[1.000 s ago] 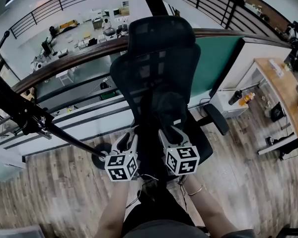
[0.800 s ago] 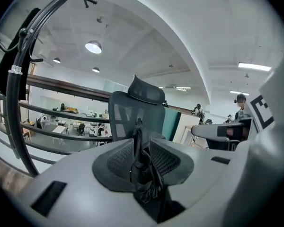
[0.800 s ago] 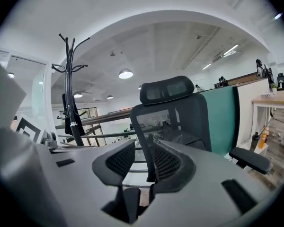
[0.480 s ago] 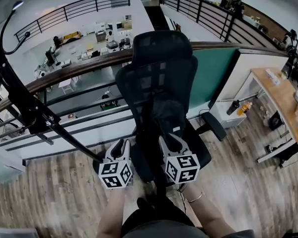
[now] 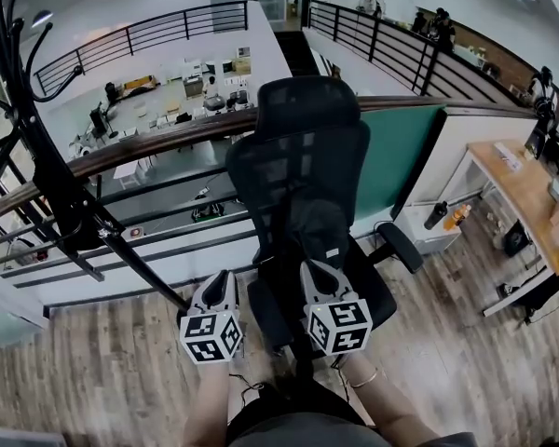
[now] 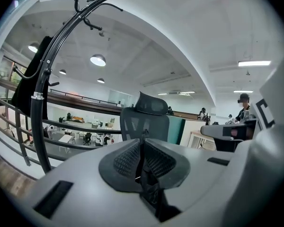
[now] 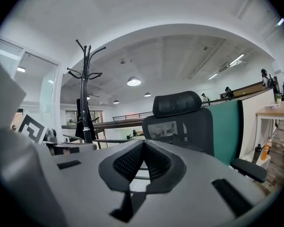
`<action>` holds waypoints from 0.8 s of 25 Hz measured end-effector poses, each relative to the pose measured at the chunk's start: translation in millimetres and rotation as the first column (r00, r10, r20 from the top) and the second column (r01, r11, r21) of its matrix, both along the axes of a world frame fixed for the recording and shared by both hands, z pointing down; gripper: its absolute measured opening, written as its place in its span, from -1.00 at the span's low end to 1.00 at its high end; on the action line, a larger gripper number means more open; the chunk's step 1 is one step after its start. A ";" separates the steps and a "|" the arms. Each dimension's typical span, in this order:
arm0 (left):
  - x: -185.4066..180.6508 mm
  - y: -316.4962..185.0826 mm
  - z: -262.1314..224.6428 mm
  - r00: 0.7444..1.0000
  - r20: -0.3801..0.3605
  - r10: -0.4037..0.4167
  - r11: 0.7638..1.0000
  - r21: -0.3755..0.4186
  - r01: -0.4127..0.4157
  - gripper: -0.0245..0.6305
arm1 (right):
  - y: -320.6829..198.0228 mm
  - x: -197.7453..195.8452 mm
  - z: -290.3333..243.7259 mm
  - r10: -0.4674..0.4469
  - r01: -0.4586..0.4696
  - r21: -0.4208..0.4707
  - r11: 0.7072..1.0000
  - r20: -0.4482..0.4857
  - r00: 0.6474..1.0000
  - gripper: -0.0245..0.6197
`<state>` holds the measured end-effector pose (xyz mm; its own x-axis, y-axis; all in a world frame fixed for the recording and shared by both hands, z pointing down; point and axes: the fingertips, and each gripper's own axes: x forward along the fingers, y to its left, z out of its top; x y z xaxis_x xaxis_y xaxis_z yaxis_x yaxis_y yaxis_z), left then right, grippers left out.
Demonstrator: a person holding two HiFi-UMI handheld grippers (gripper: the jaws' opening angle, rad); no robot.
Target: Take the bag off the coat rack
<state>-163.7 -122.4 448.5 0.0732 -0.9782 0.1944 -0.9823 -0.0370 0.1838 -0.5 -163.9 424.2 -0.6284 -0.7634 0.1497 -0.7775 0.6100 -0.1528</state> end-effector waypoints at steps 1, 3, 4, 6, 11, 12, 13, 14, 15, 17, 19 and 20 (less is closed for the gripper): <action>-2.1 2.4 -1.9 1.000 0.005 -0.005 1.000 -0.001 0.005 -0.79 | 2.6 -1.0 -1.7 -0.004 0.004 0.001 1.000 -0.002 1.000 -0.91; -6.1 7.5 -4.2 1.000 0.016 -0.013 1.000 -0.008 0.013 -0.81 | 7.8 -3.3 -4.4 -0.010 0.010 0.000 1.000 -0.002 1.000 -0.91; -7.9 9.8 -4.4 1.000 0.022 -0.016 1.000 -0.012 0.017 -0.82 | 10.2 -4.3 -4.7 -0.012 0.012 -0.001 1.000 -0.001 1.000 -0.91; -10.8 13.4 -3.7 0.999 0.026 -0.019 1.000 -0.018 0.020 -0.82 | 14.0 -5.7 -3.8 -0.013 0.013 -0.007 1.000 0.006 1.000 -0.91; -14.8 18.7 -2.9 1.000 0.023 -0.016 1.000 -0.026 0.017 -0.82 | 20.5 -7.7 -1.6 -0.020 0.020 -0.026 0.999 0.018 1.000 -0.92; -15.6 19.5 -2.8 1.000 0.026 -0.016 0.999 -0.028 0.016 -0.82 | 21.9 -8.8 -1.4 -0.024 0.025 -0.026 0.999 0.014 1.000 -0.92; -16.2 19.9 -2.7 1.000 0.027 -0.014 0.999 -0.029 0.015 -0.82 | 23.1 -10.0 -1.4 -0.029 0.029 -0.024 0.999 0.009 1.000 -0.92; -16.2 20.1 -2.7 1.000 0.028 -0.011 0.999 -0.030 0.012 -0.82 | 24.2 -10.9 -1.4 -0.032 0.032 -0.022 0.999 0.006 0.999 -0.92; -15.7 20.1 -2.7 1.000 0.028 -0.007 1.000 -0.030 0.008 -0.82 | 25.1 -11.4 -1.6 -0.034 0.034 -0.021 0.999 0.003 0.999 -0.92; -13.8 19.7 -2.9 1.000 0.028 0.004 1.000 -0.031 -0.003 -0.82 | 26.5 -11.9 -1.6 -0.034 0.034 -0.022 0.999 0.000 0.999 -0.92; -11.8 18.9 -2.2 0.999 0.030 0.014 0.999 -0.031 -0.013 -0.82 | 27.1 -12.5 -0.6 -0.033 0.033 -0.024 0.999 -0.003 0.999 -0.92; -10.8 18.6 -1.3 0.999 0.030 0.018 0.999 -0.033 -0.017 -0.82 | 27.2 -12.6 0.2 -0.032 0.032 -0.025 0.999 -0.005 0.999 -0.92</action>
